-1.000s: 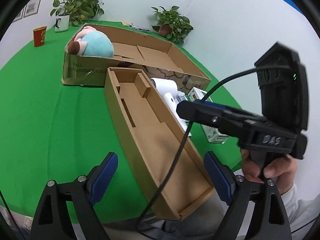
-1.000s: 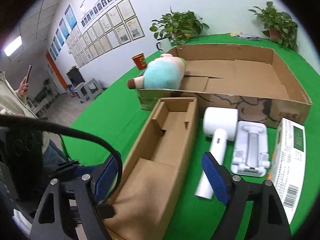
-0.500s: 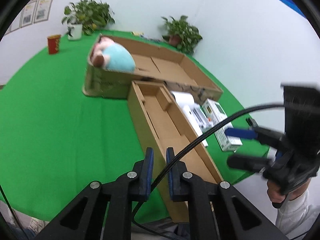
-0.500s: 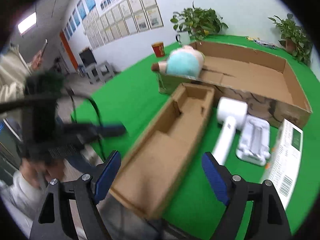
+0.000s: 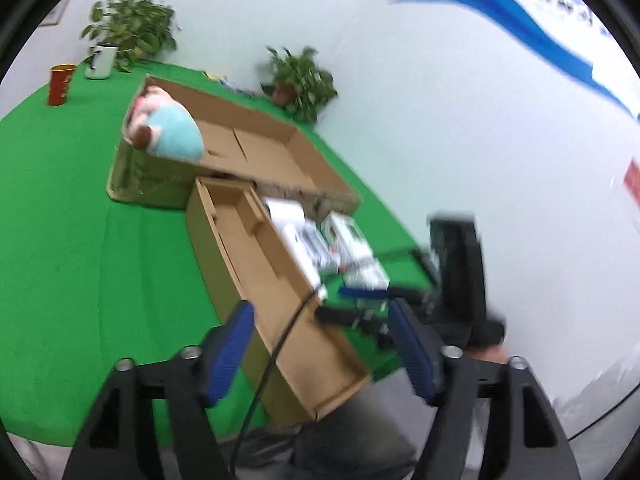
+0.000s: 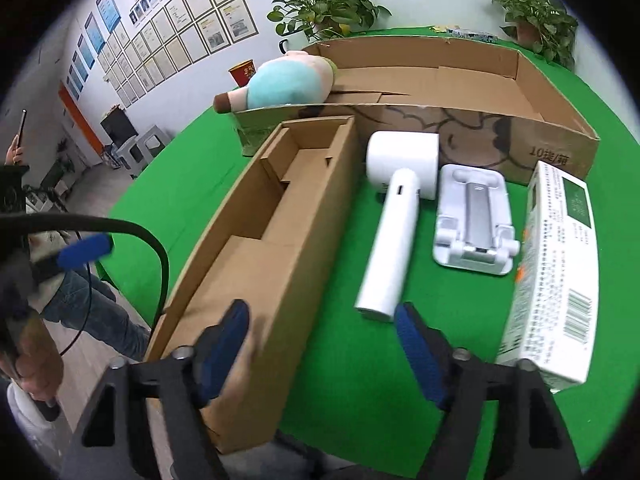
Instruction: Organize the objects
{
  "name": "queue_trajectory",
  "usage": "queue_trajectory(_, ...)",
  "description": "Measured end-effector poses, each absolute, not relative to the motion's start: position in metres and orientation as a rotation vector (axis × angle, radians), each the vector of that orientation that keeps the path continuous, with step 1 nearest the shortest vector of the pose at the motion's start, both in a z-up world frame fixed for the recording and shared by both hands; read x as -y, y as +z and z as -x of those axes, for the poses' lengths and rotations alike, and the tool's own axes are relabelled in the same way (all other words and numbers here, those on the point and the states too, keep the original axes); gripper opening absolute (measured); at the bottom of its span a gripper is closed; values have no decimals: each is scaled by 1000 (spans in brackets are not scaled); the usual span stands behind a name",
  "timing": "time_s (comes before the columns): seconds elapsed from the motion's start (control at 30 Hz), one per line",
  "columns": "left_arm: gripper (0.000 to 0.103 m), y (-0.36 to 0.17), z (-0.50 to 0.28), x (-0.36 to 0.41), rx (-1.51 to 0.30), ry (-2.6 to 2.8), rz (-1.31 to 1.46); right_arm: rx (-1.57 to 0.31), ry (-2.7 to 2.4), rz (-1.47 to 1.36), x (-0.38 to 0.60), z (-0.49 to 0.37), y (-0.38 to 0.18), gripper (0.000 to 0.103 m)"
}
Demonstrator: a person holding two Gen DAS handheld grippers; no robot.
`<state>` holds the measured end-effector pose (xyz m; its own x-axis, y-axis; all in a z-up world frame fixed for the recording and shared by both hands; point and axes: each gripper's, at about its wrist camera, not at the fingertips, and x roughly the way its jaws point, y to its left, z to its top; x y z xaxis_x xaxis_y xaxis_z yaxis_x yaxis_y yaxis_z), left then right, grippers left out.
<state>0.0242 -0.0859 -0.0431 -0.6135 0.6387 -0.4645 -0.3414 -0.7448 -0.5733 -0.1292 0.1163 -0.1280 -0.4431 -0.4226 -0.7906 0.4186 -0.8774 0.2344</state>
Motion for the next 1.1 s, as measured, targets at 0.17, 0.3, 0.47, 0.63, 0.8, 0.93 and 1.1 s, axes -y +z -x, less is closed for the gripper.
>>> queue_trajectory(0.17, 66, -56, 12, 90, 594, 2429, 1063, -34, -2357, -1243, -99, 121, -128, 34)
queue_trajectory(0.3, 43, -79, 36, 79, 550, 2420, 1176, -49, -2404, -1240, -91, 101, -124, 13)
queue_trajectory(0.47, 28, -96, 37, 60, 460, 2390, 1258, 18, -2424, -1250, -95, 96, -126, 13)
queue_trajectory(0.63, 22, -100, 36, 58, 429, 2411, 1293, 58, -2471, -1254, -89, 123, -130, 13)
queue_trajectory(0.8, 17, -96, 29, 52, 372, 2443, 1300, 71, -2494, -1246, -89, 119, -131, 13)
queue_trajectory(0.93, 16, -84, 20, 46, 359, 2484, 1253, 89, -2512, -1207, -96, 111, -121, 13)
queue_trajectory(1.1, 15, -36, 12, 42, 324, 2593, 1054, 125, -2604, -997, -104, 106, -76, 12)
